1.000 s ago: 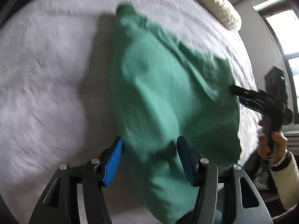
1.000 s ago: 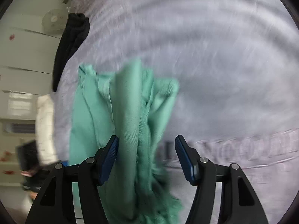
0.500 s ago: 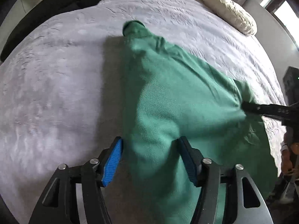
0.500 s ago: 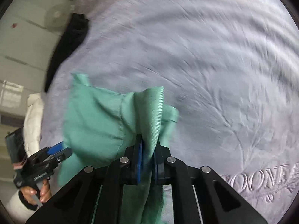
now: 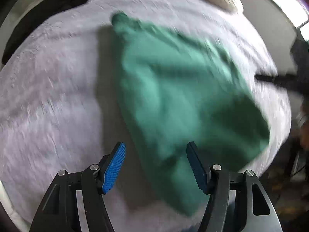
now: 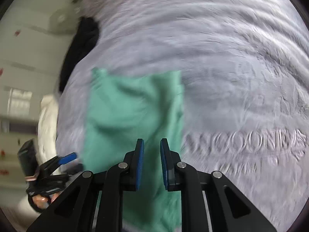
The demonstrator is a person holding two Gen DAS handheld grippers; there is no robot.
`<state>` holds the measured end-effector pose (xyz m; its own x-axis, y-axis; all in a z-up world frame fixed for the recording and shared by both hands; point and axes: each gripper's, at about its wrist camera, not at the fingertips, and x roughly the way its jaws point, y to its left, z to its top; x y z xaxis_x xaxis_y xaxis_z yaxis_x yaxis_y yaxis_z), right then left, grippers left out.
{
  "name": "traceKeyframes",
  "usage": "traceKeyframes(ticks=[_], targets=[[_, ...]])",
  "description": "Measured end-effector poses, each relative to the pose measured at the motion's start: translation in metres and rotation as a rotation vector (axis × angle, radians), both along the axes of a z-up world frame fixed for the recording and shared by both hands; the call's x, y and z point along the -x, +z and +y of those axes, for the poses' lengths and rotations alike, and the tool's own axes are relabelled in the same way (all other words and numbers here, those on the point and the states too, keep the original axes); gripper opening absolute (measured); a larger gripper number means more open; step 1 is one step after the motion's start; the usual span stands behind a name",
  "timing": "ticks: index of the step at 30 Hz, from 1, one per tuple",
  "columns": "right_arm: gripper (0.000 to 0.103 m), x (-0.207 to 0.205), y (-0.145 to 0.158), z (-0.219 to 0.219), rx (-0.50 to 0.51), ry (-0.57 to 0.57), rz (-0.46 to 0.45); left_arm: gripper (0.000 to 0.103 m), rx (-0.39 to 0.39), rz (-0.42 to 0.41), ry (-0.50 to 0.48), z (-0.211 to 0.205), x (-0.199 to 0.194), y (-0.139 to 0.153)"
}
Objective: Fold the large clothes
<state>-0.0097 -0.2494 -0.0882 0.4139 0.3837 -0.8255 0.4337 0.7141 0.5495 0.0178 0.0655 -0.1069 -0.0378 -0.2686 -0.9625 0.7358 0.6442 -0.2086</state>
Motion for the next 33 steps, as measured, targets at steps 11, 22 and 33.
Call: traceKeyframes(ticks=[11, 22, 33], targets=[[0.016, 0.030, -0.007, 0.076, 0.068, 0.171, 0.162, 0.068, -0.017, -0.029, -0.001, 0.031, 0.032, -0.019], [0.001, 0.053, -0.066, 0.075, 0.042, 0.081, 0.293, 0.069, -0.027, 0.058, 0.066, 0.048, 0.026, -0.020], [0.004, 0.021, -0.004, 0.097, 0.028, 0.073, 0.107, 0.076, -0.055, 0.062, 0.073, 0.050, 0.017, -0.019]])
